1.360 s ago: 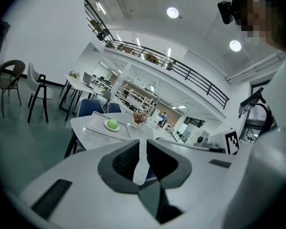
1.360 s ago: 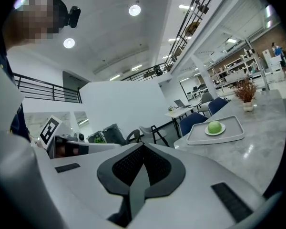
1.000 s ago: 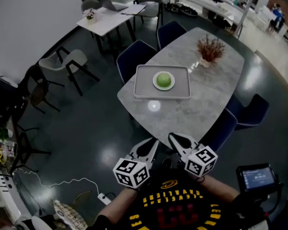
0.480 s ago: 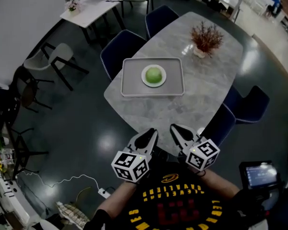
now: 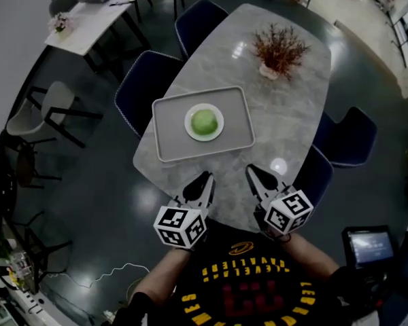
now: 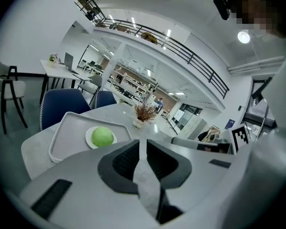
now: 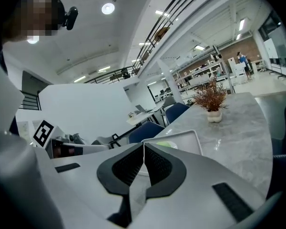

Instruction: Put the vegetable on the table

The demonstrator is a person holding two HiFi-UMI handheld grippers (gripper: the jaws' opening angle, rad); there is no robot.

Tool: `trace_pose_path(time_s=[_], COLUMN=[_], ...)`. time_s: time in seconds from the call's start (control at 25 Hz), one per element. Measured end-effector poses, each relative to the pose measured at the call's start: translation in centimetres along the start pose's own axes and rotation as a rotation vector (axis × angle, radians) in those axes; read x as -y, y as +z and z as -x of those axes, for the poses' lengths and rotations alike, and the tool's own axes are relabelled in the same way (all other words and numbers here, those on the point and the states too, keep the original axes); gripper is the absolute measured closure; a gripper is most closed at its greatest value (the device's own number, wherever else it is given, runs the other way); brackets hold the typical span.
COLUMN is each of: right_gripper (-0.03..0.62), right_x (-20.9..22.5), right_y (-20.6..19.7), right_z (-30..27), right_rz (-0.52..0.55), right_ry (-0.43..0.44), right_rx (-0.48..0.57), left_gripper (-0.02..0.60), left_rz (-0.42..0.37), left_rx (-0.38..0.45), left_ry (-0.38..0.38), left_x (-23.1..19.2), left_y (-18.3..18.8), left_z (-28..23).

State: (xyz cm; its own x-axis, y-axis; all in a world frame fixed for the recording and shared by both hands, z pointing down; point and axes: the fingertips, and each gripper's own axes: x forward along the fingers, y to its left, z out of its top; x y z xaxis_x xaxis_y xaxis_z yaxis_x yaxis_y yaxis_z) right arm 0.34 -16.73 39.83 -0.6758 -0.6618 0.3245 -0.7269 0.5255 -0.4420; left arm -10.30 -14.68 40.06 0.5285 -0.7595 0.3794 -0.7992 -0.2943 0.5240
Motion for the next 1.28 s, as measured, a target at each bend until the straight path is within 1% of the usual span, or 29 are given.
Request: trace_pose_path(time_s=[0.08,0.16,0.2,0.24,0.4,0.52,0.68,0.76,0.92,1.0,1.08,1.16,1.28], right_gripper=[0.589,0.585,0.538,0.526,0.526,0.526,0.526,0.526,0.526,0.526,0.526,0.526,0.526], right_x=[0.8,1.7,2.2,2.6,4.0,5.3,7.6,8.7,10.7,11.4,12.1,12.9,13.8], right_y=[0.2,0.0,-0.1,-0.3,-1.7,-2.3,-3.4,-4.1,-5.6,-6.6,-7.5,-8.1,-8.5], right_z=[-1.2,-2.3,-2.9,-3.6,-6.4,-8.5,-11.7,-13.1,-15.1,-15.9,-16.6,-17.3,-18.3], right_rz=[0.006,0.014,0.017,0.018,0.006,-0.003,-0.023,-0.033,-0.095,-0.145,-0.169,-0.168,-0.173], right_ry=[-0.032,-0.065,-0.081,-0.092,-0.117,-0.144,-0.178,-0.198,-0.239,-0.255,-0.275,-0.295,-0.312], right_rx=[-0.004,-0.016,-0.025,-0.035,-0.096,-0.132,-0.181,-0.205,-0.251,-0.285,-0.319,-0.344,-0.366], left_gripper=[0.532,0.531,0.522,0.485,0.483,0.483,0.483,0.484,0.484,0.483,0.484,0.485,0.484], left_rz=[-0.019,-0.058,-0.074,-0.08,-0.038,-0.027,0.047,0.068,0.077,0.07,0.062,0.074,0.142], left_rx=[-0.015,-0.026,-0.031,-0.038,-0.104,-0.157,-0.237,-0.271,-0.317,-0.342,-0.367,-0.391,-0.425], left_ry=[0.004,0.029,0.04,0.042,0.016,0.04,0.063,0.071,0.107,0.136,0.15,0.141,0.105], left_x=[-1.3,-2.9,-3.7,-4.4,-7.2,-9.9,-13.8,-15.5,-18.6,-20.1,-21.2,-21.9,-22.2], left_y=[0.9,1.6,2.0,2.2,1.9,1.7,0.7,0.2,-0.6,-0.9,-1.1,-1.4,-1.7], left_z=[-0.9,-1.9,-2.4,-3.1,-5.7,-7.6,-9.5,-10.2,-11.6,-12.2,-13.0,-14.0,-15.6])
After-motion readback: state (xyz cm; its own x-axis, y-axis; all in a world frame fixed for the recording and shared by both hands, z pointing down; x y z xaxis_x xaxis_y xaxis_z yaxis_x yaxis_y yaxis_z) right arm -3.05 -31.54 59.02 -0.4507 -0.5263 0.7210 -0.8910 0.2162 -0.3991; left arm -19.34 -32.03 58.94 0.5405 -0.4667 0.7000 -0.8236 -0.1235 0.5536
